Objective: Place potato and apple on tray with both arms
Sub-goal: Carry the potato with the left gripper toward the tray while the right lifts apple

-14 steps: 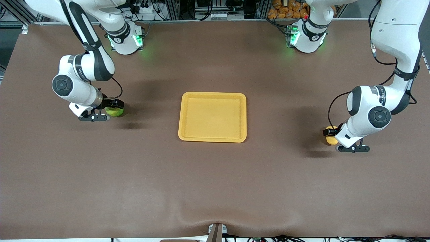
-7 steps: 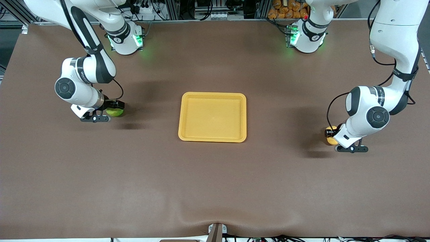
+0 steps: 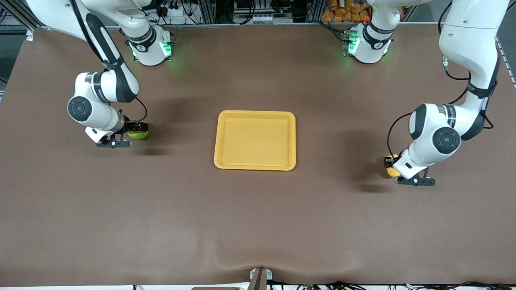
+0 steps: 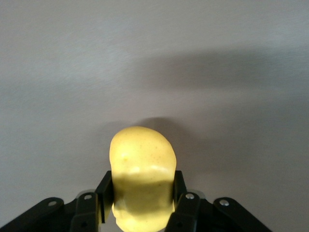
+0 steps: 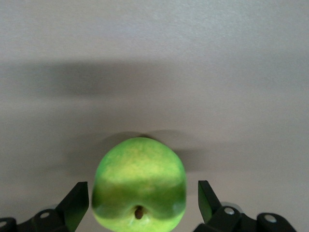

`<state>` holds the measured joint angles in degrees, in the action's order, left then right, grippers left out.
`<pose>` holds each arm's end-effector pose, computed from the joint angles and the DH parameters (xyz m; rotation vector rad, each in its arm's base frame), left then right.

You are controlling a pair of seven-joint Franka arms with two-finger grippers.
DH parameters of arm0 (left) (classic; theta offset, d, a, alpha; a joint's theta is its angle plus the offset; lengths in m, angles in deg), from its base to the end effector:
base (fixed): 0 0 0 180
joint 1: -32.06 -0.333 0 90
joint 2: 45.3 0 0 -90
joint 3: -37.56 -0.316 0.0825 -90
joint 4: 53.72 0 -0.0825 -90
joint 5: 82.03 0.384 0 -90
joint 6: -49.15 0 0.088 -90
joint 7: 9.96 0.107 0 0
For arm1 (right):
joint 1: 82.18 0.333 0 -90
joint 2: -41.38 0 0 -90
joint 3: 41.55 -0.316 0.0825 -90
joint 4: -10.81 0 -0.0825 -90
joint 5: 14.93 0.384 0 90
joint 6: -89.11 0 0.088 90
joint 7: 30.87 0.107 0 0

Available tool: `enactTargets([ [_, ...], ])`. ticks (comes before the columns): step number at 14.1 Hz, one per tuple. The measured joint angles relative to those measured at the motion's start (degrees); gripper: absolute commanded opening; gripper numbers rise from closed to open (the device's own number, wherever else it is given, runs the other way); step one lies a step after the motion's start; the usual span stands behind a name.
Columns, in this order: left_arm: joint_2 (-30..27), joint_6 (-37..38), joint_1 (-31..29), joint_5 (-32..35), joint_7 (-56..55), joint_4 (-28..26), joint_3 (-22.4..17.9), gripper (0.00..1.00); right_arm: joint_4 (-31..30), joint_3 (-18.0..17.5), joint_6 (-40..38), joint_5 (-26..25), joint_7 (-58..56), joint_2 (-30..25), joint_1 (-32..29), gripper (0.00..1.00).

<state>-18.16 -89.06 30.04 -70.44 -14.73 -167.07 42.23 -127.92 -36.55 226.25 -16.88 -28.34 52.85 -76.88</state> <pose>0.6089 -0.0257 0.2233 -3.0401 0.1647 0.0452 0.4678 0.0009 0.2103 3.0785 -0.0178 -0.3500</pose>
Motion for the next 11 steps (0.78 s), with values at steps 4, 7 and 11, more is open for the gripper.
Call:
enactTargets([
  [4,-0.12,5.85,0.14,0.0,-0.03,3.72,1.64,0.0,-0.01,0.01,0.88,-0.14,0.0,1.11,-0.63,0.69],
  [7,-0.22,10.45,0.13,0.0,-0.25,6.72,3.58,0.0,0.06,-0.05,0.87,-0.2,0.0,1.06,-0.63,0.0],
  [11,-0.35,16.95,0.24,0.0,-4.68,10.69,7.65,0.0,0.17,-0.19,-0.18,-0.26,0.0,1.05,-0.61,0.0],
])
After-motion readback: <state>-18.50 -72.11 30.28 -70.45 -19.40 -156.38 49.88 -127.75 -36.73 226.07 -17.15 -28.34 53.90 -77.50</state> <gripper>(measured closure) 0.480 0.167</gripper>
